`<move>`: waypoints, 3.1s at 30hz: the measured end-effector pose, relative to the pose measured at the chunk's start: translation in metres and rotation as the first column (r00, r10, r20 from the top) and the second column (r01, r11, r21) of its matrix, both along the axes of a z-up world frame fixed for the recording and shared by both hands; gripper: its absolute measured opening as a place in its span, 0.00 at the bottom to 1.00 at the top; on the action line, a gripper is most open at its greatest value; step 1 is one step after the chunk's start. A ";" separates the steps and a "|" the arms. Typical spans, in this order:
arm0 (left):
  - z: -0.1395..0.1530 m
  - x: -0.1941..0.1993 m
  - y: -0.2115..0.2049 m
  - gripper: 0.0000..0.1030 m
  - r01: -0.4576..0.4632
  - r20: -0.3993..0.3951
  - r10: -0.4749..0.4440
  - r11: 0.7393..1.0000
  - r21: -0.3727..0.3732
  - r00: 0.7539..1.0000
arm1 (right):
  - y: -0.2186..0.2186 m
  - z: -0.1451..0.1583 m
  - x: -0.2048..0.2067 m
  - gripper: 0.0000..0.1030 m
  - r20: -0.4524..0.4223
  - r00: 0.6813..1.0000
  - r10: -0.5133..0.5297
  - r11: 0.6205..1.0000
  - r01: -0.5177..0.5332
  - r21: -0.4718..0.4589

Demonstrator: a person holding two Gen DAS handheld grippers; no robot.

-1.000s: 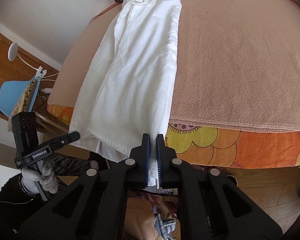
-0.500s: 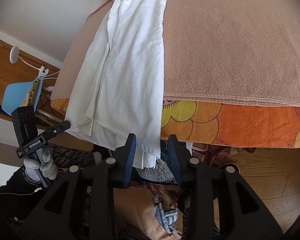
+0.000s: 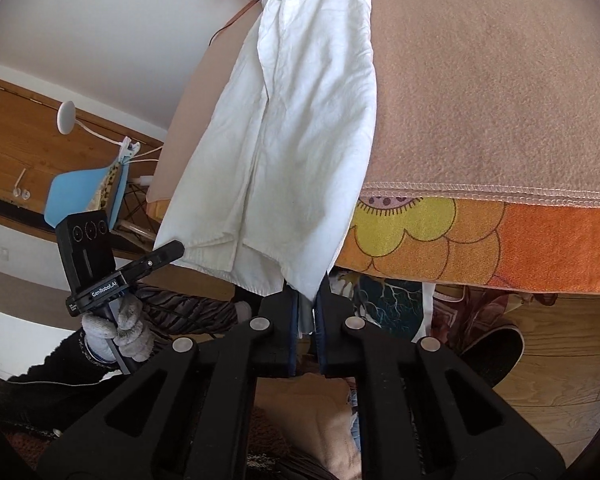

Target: Fold small clothes

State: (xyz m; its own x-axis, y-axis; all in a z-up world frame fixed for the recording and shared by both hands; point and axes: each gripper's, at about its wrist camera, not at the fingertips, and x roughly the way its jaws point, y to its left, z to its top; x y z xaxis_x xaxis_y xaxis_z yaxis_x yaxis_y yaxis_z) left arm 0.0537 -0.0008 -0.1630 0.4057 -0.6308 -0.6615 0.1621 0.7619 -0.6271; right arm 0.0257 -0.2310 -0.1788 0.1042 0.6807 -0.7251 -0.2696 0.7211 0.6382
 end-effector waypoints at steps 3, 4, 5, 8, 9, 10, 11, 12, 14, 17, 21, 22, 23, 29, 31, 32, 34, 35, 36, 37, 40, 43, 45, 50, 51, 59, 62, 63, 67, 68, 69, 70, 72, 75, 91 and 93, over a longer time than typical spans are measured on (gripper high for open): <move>0.009 0.004 0.000 0.05 0.005 0.013 -0.005 1.000 -0.015 1.000 | -0.002 0.003 0.002 0.08 -0.007 1.000 -0.021 0.999 0.021 0.038; 0.012 0.006 0.000 0.05 0.007 0.019 -0.006 1.000 -0.015 1.000 | -0.003 0.005 0.004 0.08 -0.015 0.999 -0.035 0.998 0.036 0.053; 0.014 0.008 0.000 0.05 0.010 0.021 -0.010 1.000 -0.016 1.000 | -0.005 0.006 0.006 0.08 -0.020 0.999 -0.048 0.997 0.049 0.067; 0.020 0.018 0.001 0.05 0.009 0.020 -0.009 0.999 -0.032 1.000 | -0.007 0.014 0.014 0.08 -0.017 0.997 -0.073 0.992 0.074 0.106; 0.023 0.022 0.000 0.05 0.010 0.021 -0.009 0.999 -0.038 1.000 | -0.007 0.017 0.018 0.08 -0.014 0.997 -0.080 0.991 0.081 0.109; 0.026 0.027 0.001 0.05 0.006 0.026 -0.005 0.999 -0.039 1.000 | -0.008 0.021 0.022 0.08 -0.009 0.996 -0.086 0.989 0.086 0.117; 0.028 0.032 0.001 0.05 0.006 0.032 -0.004 0.999 -0.038 0.999 | -0.007 0.025 0.026 0.08 -0.005 0.996 -0.093 0.988 0.093 0.123; 0.031 0.038 0.002 0.05 0.002 0.036 -0.001 0.999 -0.041 0.999 | -0.005 0.027 0.030 0.08 -0.005 0.995 -0.104 0.986 0.104 0.129; 0.036 0.050 0.003 0.05 -0.013 0.036 0.015 0.999 -0.052 0.999 | -0.001 0.032 0.044 0.08 -0.007 0.994 -0.112 0.984 0.112 0.139; 0.042 0.071 0.007 0.05 -0.031 0.053 0.034 0.998 -0.045 0.998 | 0.002 0.040 0.073 0.08 0.001 0.991 -0.132 0.984 0.131 0.123; 0.041 0.104 0.015 0.05 -0.068 0.057 0.070 0.997 -0.024 0.996 | 0.015 0.038 0.114 0.08 -0.021 0.989 -0.148 0.984 0.149 0.095; 0.039 0.112 0.017 0.05 -0.080 0.054 0.081 0.997 -0.020 0.995 | 0.019 0.036 0.125 0.08 -0.026 0.988 -0.151 0.985 0.152 0.082; 0.036 0.120 0.018 0.05 -0.087 0.048 0.088 0.996 -0.011 0.995 | 0.022 0.033 0.135 0.08 -0.031 0.987 -0.160 0.985 0.162 0.067; 0.012 0.157 0.029 0.05 -0.143 -0.005 0.143 0.989 0.032 0.990 | 0.031 0.002 0.187 0.08 -0.106 0.974 -0.202 0.979 0.204 0.010; 0.005 0.165 0.032 0.05 -0.156 -0.014 0.156 0.987 0.051 0.988 | 0.034 -0.007 0.197 0.08 -0.126 0.971 -0.203 0.979 0.205 0.005; 0.003 0.168 0.033 0.05 -0.157 -0.024 0.158 0.987 0.046 0.987 | 0.035 -0.010 0.201 0.08 -0.135 0.970 -0.203 0.979 0.205 0.004; -0.002 0.175 0.035 0.06 -0.151 -0.046 0.152 0.988 0.040 0.987 | 0.032 -0.016 0.204 0.08 -0.171 0.961 -0.215 0.975 0.221 0.015; -0.002 0.178 0.035 0.08 -0.147 -0.056 0.148 0.989 0.033 0.987 | 0.031 -0.017 0.205 0.09 -0.186 0.959 -0.215 0.974 0.223 0.026; -0.001 0.179 0.035 0.10 -0.147 -0.054 0.148 0.989 0.029 0.987 | 0.030 -0.017 0.206 0.10 -0.191 0.959 -0.208 0.975 0.218 0.036; 0.003 0.179 0.035 0.12 -0.149 -0.043 0.149 0.989 0.023 0.988 | 0.027 -0.014 0.205 0.13 -0.191 0.959 -0.208 0.974 0.221 0.052; 0.018 0.179 0.031 0.16 -0.132 0.028 0.131 0.991 0.032 0.991 | 0.009 0.003 0.202 0.49 -0.169 0.954 -0.246 0.948 0.274 0.165; 0.034 0.181 0.028 0.16 -0.114 0.081 0.110 0.993 0.038 0.991 | -0.008 0.025 0.196 0.61 -0.109 0.950 -0.294 0.920 0.312 0.239; 0.045 0.179 0.034 0.16 -0.128 0.121 0.122 0.991 0.046 0.985 | -0.011 0.042 0.185 0.61 0.001 0.952 -0.307 0.938 0.303 0.170; 0.043 0.166 0.050 0.33 -0.122 0.116 0.109 0.986 0.116 0.987 | -0.004 0.043 0.157 0.61 0.157 0.959 -0.235 0.970 0.242 -0.029; 0.036 0.165 0.051 0.33 -0.116 0.092 0.105 0.987 0.115 0.990 | -0.003 0.039 0.158 0.61 0.171 0.959 -0.225 0.970 0.238 -0.056; -0.004 0.171 0.023 0.26 -0.092 0.007 0.091 0.986 0.139 0.996 | 0.016 0.019 0.158 0.42 0.219 0.961 -0.169 0.962 0.209 -0.176; -0.003 0.173 0.016 0.08 -0.078 0.035 0.073 0.982 0.171 0.997 | 0.027 0.018 0.154 0.19 0.240 0.961 -0.137 0.961 0.188 -0.204; -0.001 0.173 0.017 0.06 -0.079 0.037 0.074 0.984 0.160 0.997 | 0.027 0.019 0.152 0.18 0.245 0.959 -0.139 0.960 0.192 -0.205; 0.011 0.170 0.022 0.04 -0.080 0.084 0.070 0.989 0.128 0.994 | 0.024 0.039 0.140 0.12 0.334 0.931 -0.147 0.959 0.217 -0.181; 0.013 0.169 0.022 0.04 -0.080 0.106 0.067 0.989 0.124 0.992 | 0.024 0.044 0.137 0.11 0.362 0.920 -0.147 0.958 0.224 -0.180; 0.014 0.168 0.022 0.04 -0.086 0.133 0.069 0.988 0.126 0.989 | 0.023 0.046 0.136 0.11 0.384 0.912 -0.147 0.957 0.229 -0.176; 0.013 0.168 0.019 0.04 -0.085 0.144 0.062 0.984 0.156 0.988 | 0.022 0.046 0.137 0.11 0.378 0.914 -0.146 0.957 0.227 -0.179; 0.005 0.172 0.012 0.04 -0.062 0.131 0.036 0.977 0.204 0.991 | 0.026 0.037 0.142 0.11 0.379 0.916 -0.130 0.950 0.224 -0.218; -0.004 0.179 0.011 0.11 -0.065 0.102 0.040 0.964 0.256 0.994 | 0.038 0.021 0.149 0.11 0.383 0.919 -0.094 0.923 0.225 -0.313; 0.016 0.134 -0.053 0.15 0.103 0.206 -0.163 0.957 0.273 0.965 | 0.073 0.025 0.096 0.21 0.437 0.894 0.096 0.912 0.097 -0.399; 0.000 0.139 -0.060 0.15 0.094 0.168 -0.157 0.939 0.330 0.973 | 0.068 0.015 0.100 0.20 0.407 0.909 0.083 0.907 0.101 -0.410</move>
State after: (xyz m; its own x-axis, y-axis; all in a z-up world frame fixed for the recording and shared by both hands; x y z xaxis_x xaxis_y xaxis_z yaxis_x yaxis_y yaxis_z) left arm 0.1928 -0.0604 -0.1626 0.4743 -0.4539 -0.7544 0.3609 0.8818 -0.3036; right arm 0.1256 -0.1628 -0.1635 0.4560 0.3257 -0.8282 -0.4296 0.8956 0.1156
